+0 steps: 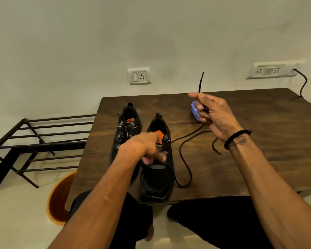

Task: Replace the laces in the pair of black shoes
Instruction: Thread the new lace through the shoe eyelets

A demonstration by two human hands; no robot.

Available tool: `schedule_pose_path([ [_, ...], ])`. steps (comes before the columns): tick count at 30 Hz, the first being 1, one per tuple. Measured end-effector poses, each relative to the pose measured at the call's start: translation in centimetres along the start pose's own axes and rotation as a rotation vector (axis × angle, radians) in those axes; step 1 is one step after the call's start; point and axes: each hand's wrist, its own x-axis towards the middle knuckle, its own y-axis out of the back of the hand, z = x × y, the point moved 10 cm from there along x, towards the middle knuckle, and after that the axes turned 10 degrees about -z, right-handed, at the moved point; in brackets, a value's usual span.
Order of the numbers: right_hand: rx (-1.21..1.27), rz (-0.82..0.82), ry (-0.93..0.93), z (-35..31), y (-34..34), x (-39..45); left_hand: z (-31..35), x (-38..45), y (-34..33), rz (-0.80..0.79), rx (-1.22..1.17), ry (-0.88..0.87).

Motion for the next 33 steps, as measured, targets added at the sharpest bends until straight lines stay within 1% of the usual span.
schedule_pose_path([
  [1,-0.002,0.021,0.012,0.1,0.4,0.0,-0.4,0.3,-1.2,-0.085,0.052,0.048],
  [2,-0.010,0.042,0.018,0.1,0.7,0.0,-0.5,0.6,-1.5,-0.103,0.093,0.066],
  [6,-0.007,0.132,0.008,0.4,1.6,-0.2,-0.4,1.9,0.1,0.063,0.233,0.097],
  [8,0.016,0.186,-0.011,0.8,2.1,-0.3,-0.3,2.2,0.5,0.094,0.252,0.112],
  [11,0.054,0.235,-0.011,1.2,2.6,-0.5,0.3,1.8,0.8,0.165,0.307,0.089],
  [12,0.058,0.244,0.000,1.2,2.6,-0.6,0.7,1.4,1.1,0.202,0.278,0.049],
  [13,0.060,0.250,0.012,1.1,2.6,-0.7,1.2,1.0,1.3,0.227,0.196,-0.024],
  [14,0.064,0.251,0.019,1.1,2.5,-0.8,1.9,0.5,1.3,0.228,0.058,-0.138],
  [15,0.065,0.251,0.024,0.9,2.5,-0.8,3.2,-0.1,1.1,0.191,-0.101,-0.284],
  [17,0.049,0.244,0.025,0.7,2.2,-0.8,6.5,-1.8,0.0,0.029,-0.352,-0.552],
  [18,0.037,0.242,0.022,0.8,2.1,-0.7,7.8,-2.3,-0.7,-0.058,-0.408,-0.633],
  [19,0.025,0.239,0.019,0.8,2.0,-0.6,8.6,-2.3,-1.4,-0.122,-0.426,-0.662],
  [20,0.012,0.233,0.014,0.9,2.0,-0.5,8.8,-1.7,-1.7,-0.135,-0.418,-0.638],
  [21,-0.004,0.228,0.004,1.1,2.0,-0.4,8.2,-0.9,-1.7,-0.090,-0.392,-0.578],
  [22,-0.028,0.228,-0.015,1.3,2.1,-0.4,7.2,-0.3,-1.2,-0.001,-0.364,-0.492],
  [24,-0.091,0.230,-0.054,1.8,2.0,-0.6,4.5,-0.1,0.7,0.235,-0.350,-0.320],
  [26,-0.131,0.213,-0.067,2.0,1.7,-0.9,2.2,-1.0,2.5,0.434,-0.340,-0.224],
  [27,-0.157,0.198,-0.072,2.2,1.3,-1.1,1.3,-1.5,2.8,0.489,-0.361,-0.205],
  [29,-0.245,0.146,-0.102,2.6,0.0,-1.8,-0.5,-2.6,2.4,0.507,-0.444,-0.178],
  [31,-0.340,0.047,-0.149,3.8,-1.9,-2.7,-2.3,-2.9,0.6,0.430,-0.492,-0.125],
  [33,-0.439,-0.086,-0.171,5.0,-4.2,-3.5,-3.3,-2.6,-1.7,0.317,-0.488,-0.078],
])
